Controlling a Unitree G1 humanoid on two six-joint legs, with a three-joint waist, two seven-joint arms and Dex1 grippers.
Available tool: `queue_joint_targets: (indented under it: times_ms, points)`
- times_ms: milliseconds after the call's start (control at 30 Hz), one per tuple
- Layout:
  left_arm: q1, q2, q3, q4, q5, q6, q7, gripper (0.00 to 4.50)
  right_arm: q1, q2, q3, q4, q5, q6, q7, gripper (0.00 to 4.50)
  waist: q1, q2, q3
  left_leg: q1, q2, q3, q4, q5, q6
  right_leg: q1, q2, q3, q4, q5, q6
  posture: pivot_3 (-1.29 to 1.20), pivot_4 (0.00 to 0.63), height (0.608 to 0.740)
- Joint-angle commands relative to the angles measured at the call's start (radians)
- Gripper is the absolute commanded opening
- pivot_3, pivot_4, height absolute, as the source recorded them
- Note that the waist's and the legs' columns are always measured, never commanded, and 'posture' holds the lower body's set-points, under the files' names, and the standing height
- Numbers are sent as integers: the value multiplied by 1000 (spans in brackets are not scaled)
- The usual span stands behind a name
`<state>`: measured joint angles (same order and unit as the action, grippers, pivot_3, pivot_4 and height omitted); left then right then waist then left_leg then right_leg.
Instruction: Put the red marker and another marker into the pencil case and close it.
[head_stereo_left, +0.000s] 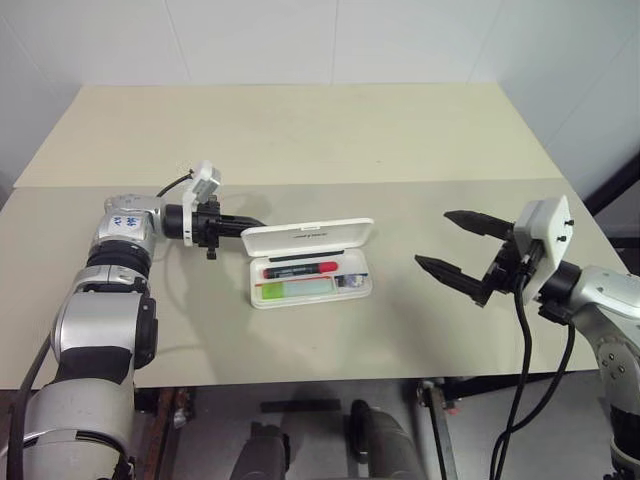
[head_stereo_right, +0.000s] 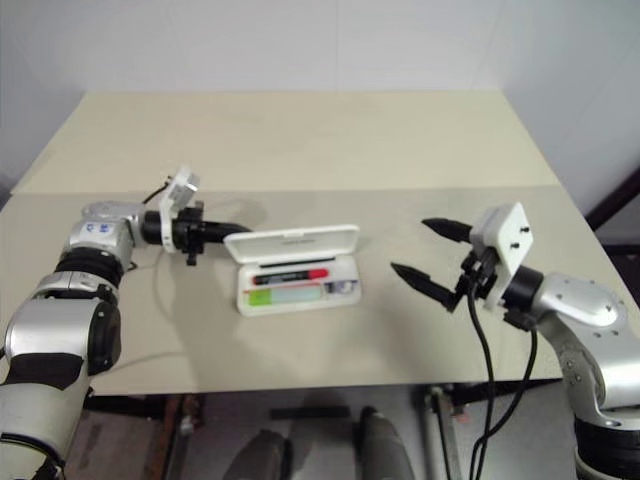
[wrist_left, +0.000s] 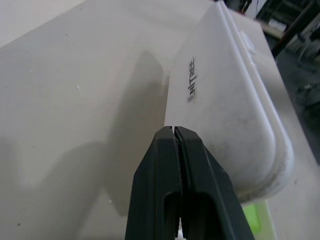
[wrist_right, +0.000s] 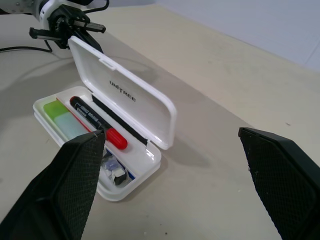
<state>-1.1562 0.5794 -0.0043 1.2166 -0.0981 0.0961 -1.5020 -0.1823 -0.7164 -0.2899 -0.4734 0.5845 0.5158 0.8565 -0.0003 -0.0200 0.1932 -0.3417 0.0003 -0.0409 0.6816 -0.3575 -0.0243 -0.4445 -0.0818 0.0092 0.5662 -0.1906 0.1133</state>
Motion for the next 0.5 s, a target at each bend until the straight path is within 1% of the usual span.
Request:
queue_joint_targets:
  times_ms: [33,133,267,400,500]
  points:
    - [7,4,-29,-67,-4,-39,-112,46,27,4,-53,-21,70,-79,81,4500,0,0,0,0,0,0,0,0,0,0,0,0,0,0,0,0,150,740]
    - [23,1,-53,-109,-25,-42,-112,46,49,-18,-48,32,78,-139,176,4500,0,0,0,0,0,0,0,0,0,0,0,0,0,0,0,0,150,740]
    - [60,1,-93,-177,-50,-45,-112,46,10,-36,-31,155,69,-229,300,4500,-2,0,0,1,0,0,1,0,0,0,0,1,0,0,0,0,150,740]
    - [112,10,-137,-273,-92,-21,-112,46,-75,-54,18,323,35,-340,456,4500,-5,0,0,2,0,1,1,0,0,0,0,2,1,0,0,0,150,740]
    - [143,11,-155,-319,-95,3,-112,46,-150,-63,61,466,-13,-430,557,4500,-5,0,0,3,0,2,1,0,0,0,1,2,2,0,0,0,150,740]
